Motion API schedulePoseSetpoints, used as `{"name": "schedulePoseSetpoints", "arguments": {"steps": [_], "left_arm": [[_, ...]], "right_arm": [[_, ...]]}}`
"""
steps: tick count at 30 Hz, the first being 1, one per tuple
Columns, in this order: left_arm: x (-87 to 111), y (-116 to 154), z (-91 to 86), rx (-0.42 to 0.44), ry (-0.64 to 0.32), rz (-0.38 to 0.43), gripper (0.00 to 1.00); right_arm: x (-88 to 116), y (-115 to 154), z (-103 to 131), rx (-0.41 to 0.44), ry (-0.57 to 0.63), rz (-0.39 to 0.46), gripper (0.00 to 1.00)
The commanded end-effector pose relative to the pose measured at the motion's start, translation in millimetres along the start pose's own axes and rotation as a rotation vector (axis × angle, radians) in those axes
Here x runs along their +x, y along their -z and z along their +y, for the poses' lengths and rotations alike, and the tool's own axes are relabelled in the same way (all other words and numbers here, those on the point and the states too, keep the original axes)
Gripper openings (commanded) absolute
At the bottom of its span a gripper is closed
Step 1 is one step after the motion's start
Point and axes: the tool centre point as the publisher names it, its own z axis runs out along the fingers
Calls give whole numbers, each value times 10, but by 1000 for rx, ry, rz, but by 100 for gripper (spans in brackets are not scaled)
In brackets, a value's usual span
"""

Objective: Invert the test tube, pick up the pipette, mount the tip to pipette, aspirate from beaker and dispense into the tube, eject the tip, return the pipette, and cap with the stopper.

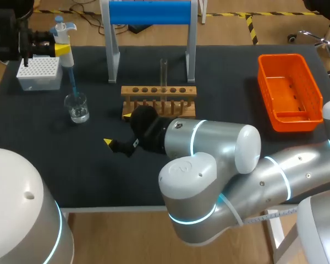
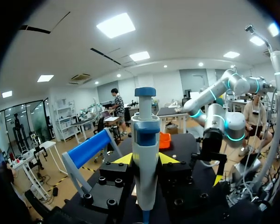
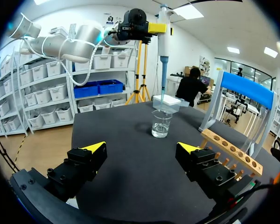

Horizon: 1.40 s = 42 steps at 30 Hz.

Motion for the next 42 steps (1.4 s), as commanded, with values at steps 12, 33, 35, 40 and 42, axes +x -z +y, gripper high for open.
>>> {"name": "schedulePoseSetpoints", "arguments": {"steps": [12,33,35,40,42], "left_arm": [[-88,-19,449,12,-10,-3,0],[-238,-59,741,-4,-19,3,0],[-242,-50,756,-3,-19,1,0],[-227,-30,779,-3,-15,-11,0],[-218,-24,788,-2,-15,-15,0]], "right_arm": [[15,-5,-4,0,0,-4,100],[15,-5,-4,0,0,-4,100],[15,-5,-4,0,0,-4,100],[15,-5,-4,0,0,-4,100],[15,-5,-4,0,0,-4,100]]}}
